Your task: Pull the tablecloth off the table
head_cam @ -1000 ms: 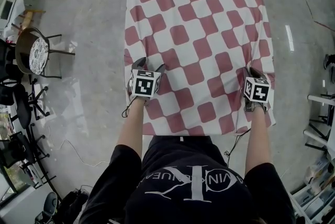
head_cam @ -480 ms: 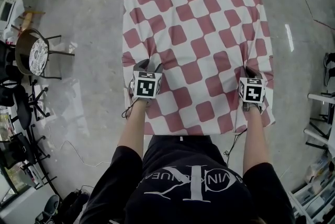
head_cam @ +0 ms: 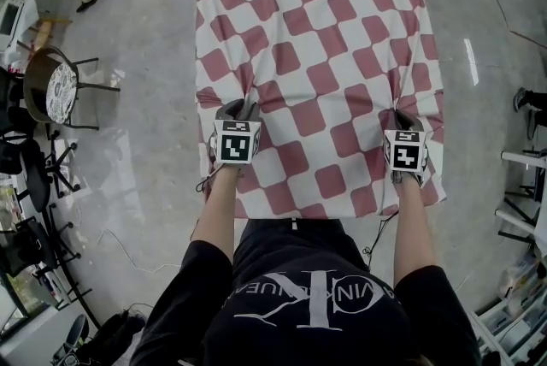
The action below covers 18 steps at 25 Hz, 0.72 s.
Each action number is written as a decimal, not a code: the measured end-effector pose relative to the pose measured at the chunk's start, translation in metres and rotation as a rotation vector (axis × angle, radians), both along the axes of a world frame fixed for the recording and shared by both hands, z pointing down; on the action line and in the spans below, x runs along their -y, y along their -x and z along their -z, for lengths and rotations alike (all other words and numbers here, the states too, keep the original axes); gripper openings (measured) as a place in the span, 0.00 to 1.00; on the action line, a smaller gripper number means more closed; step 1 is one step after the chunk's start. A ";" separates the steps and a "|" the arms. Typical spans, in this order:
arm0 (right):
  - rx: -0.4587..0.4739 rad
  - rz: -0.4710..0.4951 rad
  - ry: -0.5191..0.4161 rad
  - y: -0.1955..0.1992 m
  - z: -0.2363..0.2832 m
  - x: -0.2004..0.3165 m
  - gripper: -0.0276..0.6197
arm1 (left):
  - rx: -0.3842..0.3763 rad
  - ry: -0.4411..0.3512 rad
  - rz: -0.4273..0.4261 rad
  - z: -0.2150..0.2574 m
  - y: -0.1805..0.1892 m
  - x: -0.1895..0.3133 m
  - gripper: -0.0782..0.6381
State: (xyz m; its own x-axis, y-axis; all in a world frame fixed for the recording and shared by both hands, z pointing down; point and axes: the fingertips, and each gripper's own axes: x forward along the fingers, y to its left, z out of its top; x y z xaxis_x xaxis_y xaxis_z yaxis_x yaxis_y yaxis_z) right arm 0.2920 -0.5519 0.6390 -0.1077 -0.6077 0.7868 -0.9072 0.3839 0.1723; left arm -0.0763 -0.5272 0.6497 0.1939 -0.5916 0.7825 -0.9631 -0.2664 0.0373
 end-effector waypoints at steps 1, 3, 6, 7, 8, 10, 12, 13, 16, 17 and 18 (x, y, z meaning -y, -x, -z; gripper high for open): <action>0.006 -0.002 -0.002 0.000 0.000 -0.001 0.07 | 0.002 0.000 0.002 0.000 0.000 -0.001 0.28; 0.022 -0.011 -0.005 -0.001 0.002 -0.002 0.07 | 0.004 0.001 0.012 -0.001 -0.002 -0.003 0.25; 0.035 -0.013 -0.008 -0.002 0.002 -0.004 0.07 | 0.005 0.000 0.025 0.000 -0.004 -0.005 0.22; 0.040 -0.012 -0.009 -0.002 0.001 -0.004 0.07 | 0.002 0.002 0.030 0.000 -0.004 -0.006 0.21; 0.046 -0.012 -0.011 -0.002 0.001 -0.004 0.07 | -0.004 0.005 0.035 -0.001 -0.004 -0.006 0.20; 0.056 -0.013 -0.013 -0.002 0.001 -0.004 0.07 | -0.016 0.010 0.045 -0.001 -0.005 -0.006 0.19; 0.065 -0.013 -0.012 -0.003 0.001 -0.004 0.07 | -0.029 0.012 0.056 0.000 -0.005 -0.006 0.18; 0.069 -0.012 -0.011 -0.003 0.001 -0.004 0.07 | -0.035 0.013 0.062 0.000 -0.005 -0.006 0.17; 0.078 -0.006 -0.009 -0.002 0.003 -0.003 0.07 | -0.058 0.019 0.086 0.002 -0.004 -0.008 0.16; 0.082 -0.003 -0.009 -0.002 0.004 -0.002 0.07 | -0.065 0.020 0.094 0.003 -0.004 -0.008 0.16; 0.085 -0.001 -0.009 -0.002 0.005 -0.002 0.07 | -0.069 0.020 0.099 0.004 -0.005 -0.008 0.16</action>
State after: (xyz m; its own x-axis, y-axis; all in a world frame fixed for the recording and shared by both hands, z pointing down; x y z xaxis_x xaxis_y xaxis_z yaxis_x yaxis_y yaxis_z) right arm 0.2945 -0.5504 0.6340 -0.1735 -0.6147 0.7695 -0.9189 0.3822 0.0981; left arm -0.0714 -0.5192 0.6457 0.1890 -0.5951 0.7811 -0.9797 -0.1689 0.1084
